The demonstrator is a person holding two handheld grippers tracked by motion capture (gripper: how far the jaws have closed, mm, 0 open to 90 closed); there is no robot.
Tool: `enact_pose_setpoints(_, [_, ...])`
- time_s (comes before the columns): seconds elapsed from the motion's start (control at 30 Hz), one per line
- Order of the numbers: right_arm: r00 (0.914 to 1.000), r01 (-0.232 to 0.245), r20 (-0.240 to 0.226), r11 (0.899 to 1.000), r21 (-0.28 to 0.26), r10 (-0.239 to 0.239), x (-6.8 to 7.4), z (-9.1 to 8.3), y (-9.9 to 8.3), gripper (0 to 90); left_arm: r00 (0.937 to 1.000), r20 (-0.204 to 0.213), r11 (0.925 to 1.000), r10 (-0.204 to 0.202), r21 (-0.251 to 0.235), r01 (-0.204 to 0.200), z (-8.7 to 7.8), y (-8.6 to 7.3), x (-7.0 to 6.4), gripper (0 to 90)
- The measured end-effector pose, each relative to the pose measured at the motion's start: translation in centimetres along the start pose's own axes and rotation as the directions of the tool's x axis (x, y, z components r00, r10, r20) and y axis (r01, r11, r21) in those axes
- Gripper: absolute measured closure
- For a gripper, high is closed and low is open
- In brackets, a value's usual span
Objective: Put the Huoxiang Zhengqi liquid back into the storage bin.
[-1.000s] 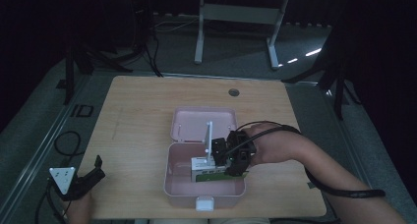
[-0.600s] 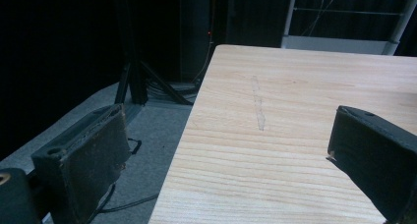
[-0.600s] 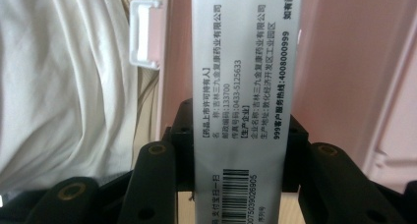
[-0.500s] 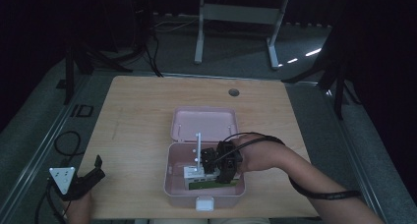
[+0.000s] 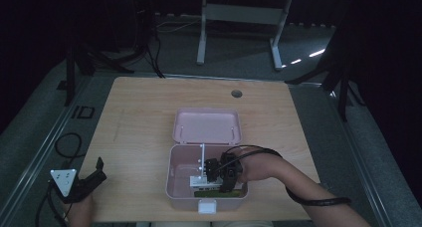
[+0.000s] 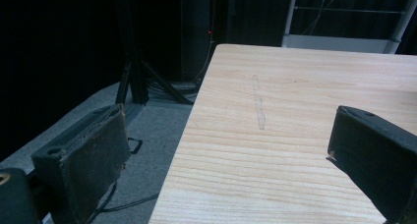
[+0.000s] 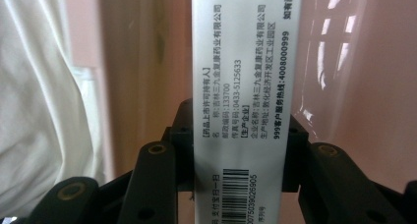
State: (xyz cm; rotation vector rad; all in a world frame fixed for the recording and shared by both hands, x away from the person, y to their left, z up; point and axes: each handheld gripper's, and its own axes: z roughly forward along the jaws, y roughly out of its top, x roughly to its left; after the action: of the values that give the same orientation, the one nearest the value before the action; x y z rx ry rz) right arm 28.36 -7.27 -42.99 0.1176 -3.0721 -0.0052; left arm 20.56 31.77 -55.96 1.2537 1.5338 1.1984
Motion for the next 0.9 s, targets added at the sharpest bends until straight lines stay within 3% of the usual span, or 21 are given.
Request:
enact_pose_setpoints(0.47, [0.9994, -0.004, -0.034, 0.998, 0.056, 0.005, -0.2, 3.1, 0.3, 62.2, 1.0, -0.001, 1.0, 0.002, 0.001, -0.002, 0.0, 0.0, 0.0, 2.3])
enact_pose_setpoints(0.67, [0.9986, -0.015, -0.05, 0.999, 0.05, 0.017, -0.2, 3.7, -0.2, 61.4, 1.0, -0.004, 1.0, 0.008, 0.004, -0.008, 0.0, 0.0, -0.1, 2.3])
enact_pose_setpoints(0.9, [0.9995, -0.012, -0.028, 0.999, 0.033, 0.013, -0.3, 2.9, -0.5, 54.9, 1.0, -0.005, 1.0, 0.007, 0.004, -0.007, 0.0, 0.0, -0.1, 2.3])
